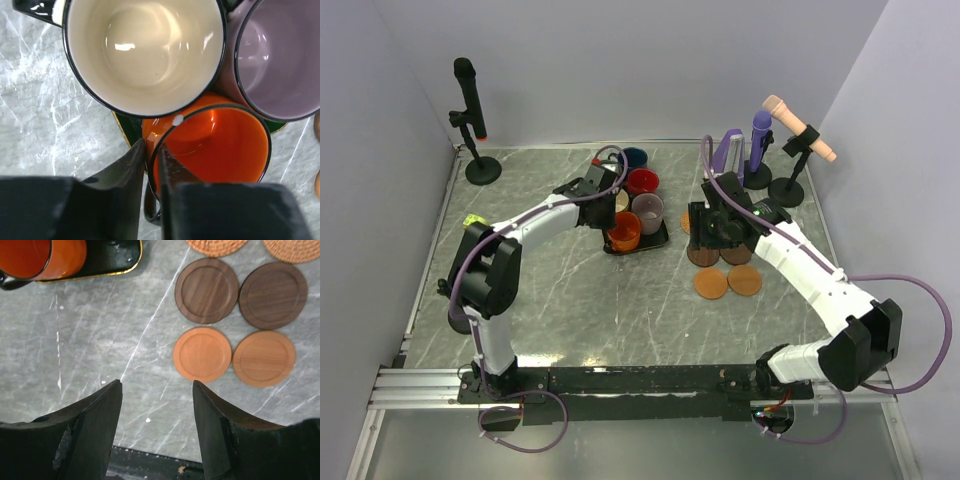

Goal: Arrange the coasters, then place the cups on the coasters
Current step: Pick up the cup from the tray.

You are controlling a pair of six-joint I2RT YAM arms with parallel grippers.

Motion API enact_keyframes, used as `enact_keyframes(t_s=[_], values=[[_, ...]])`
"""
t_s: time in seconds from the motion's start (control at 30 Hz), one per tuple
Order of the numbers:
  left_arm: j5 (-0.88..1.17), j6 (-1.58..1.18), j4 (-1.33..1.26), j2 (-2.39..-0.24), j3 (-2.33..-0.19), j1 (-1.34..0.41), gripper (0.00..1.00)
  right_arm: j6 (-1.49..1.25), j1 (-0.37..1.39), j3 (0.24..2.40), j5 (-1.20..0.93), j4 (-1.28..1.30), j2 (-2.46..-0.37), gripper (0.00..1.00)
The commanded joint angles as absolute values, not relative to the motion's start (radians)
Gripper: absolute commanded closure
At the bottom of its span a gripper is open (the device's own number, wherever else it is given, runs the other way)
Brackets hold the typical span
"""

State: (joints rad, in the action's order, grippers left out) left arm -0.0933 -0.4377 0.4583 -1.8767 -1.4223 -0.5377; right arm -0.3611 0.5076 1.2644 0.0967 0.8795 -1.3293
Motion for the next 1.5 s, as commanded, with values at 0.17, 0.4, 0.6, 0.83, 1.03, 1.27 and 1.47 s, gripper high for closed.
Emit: enact_keyframes(t_s=[0.17, 0.4, 0.6, 0.83, 1.03, 1.27, 1.47], values=[[-0.077, -0.377, 0.525, -1.847, -1.497, -0.545, 0.99, -0.382, 0.508, 1.437, 0.061, 1.005, -1.407, 0.36], [-0.026, -0.379, 0.529, -1.761, -1.531, -0.548, 0.99, -0.382, 0.515, 1.554, 0.106, 1.013, -1.448, 0.33], [0.008, -0.411, 0.572, -1.707, -1.535, -0.548, 0.99, -0.376, 0.518, 1.603, 0.1, 0.96, -1.491, 0.27], [0.003, -0.373, 0.667, -1.658, -1.545, -0.591, 0.99, -0.327, 0.541, 1.709, 0.043, 0.946, -1.6, 0.29], [0.018, -0.379, 0.706, -1.628, -1.554, -0.63, 0.99, -0.279, 0.586, 1.733, 0.005, 0.956, -1.657, 0.36], [0.014, -0.413, 0.733, -1.664, -1.609, -0.672, 0.99, -0.264, 0.649, 1.781, -0.018, 0.976, -1.729, 0.41], [0.012, -0.436, 0.733, -1.674, -1.632, -0.684, 0.99, -0.258, 0.678, 1.827, -0.005, 0.989, -1.784, 0.48]])
